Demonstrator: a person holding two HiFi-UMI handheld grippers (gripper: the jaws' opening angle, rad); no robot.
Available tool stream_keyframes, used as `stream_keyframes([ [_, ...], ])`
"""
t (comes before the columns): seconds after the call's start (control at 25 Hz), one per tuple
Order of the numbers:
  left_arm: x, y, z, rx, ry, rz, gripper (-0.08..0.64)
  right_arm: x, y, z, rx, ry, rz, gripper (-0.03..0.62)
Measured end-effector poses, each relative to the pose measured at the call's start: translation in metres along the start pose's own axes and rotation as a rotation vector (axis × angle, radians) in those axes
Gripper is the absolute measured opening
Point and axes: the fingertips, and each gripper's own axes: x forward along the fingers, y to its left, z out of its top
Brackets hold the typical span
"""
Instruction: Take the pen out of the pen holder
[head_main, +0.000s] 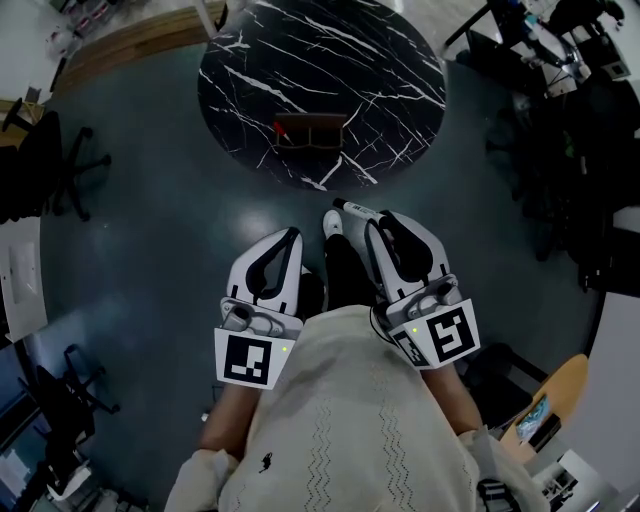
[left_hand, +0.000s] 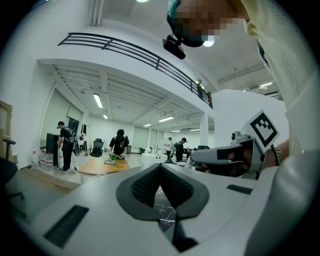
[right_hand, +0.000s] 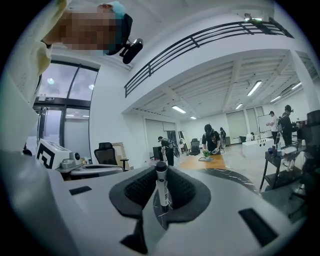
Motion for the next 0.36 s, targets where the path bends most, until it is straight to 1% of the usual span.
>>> stream_keyframes([
  [0.36, -0.0014, 0.0, -0.0004, 0.006, 0.001, -0.005, 0.009, 0.0032, 0.0003, -0.008, -0.002, 0.026, -0.001, 0.083],
])
